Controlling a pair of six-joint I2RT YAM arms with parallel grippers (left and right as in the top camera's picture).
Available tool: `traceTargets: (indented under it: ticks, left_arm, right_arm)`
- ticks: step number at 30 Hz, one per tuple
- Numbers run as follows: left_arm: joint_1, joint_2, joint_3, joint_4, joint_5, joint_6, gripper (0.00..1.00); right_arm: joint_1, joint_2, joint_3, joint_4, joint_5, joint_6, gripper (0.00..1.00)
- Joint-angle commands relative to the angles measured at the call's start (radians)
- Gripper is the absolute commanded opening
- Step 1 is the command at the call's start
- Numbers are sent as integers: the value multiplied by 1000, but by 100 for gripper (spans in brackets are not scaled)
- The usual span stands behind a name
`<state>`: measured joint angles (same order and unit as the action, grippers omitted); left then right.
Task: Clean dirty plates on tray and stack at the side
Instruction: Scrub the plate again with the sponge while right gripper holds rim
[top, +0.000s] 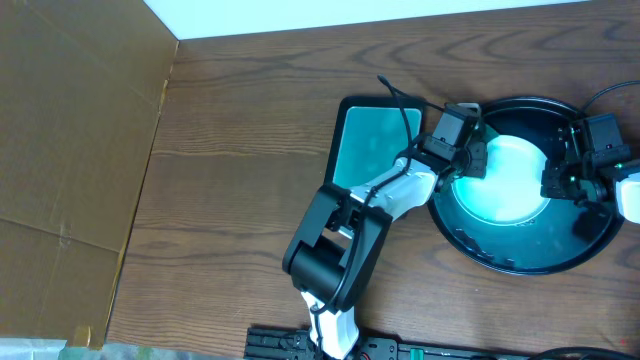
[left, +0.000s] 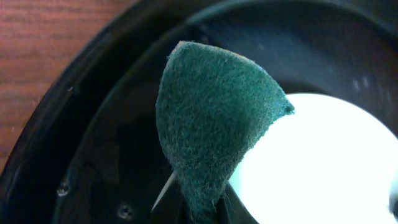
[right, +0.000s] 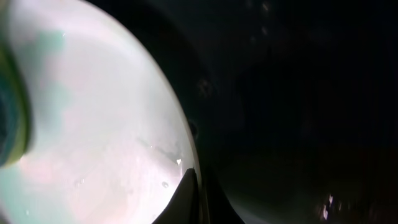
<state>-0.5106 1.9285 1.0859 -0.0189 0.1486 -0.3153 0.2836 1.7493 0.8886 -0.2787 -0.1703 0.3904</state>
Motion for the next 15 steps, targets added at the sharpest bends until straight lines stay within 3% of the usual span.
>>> traceTargets:
  ticks: [1, 9, 15]
  left_arm:
    - [3, -37, -24, -77, 77, 69, 7]
    - [4, -158, -24, -92, 82, 67, 7]
    - [-7, -124, -27, -97, 233, 67, 7]
  right_arm:
    - [-3, 10, -21, -5, 39, -3, 1]
    - [-3, 10, -21, 7, 39, -3, 1]
    - [-3, 10, -21, 18, 39, -2, 1]
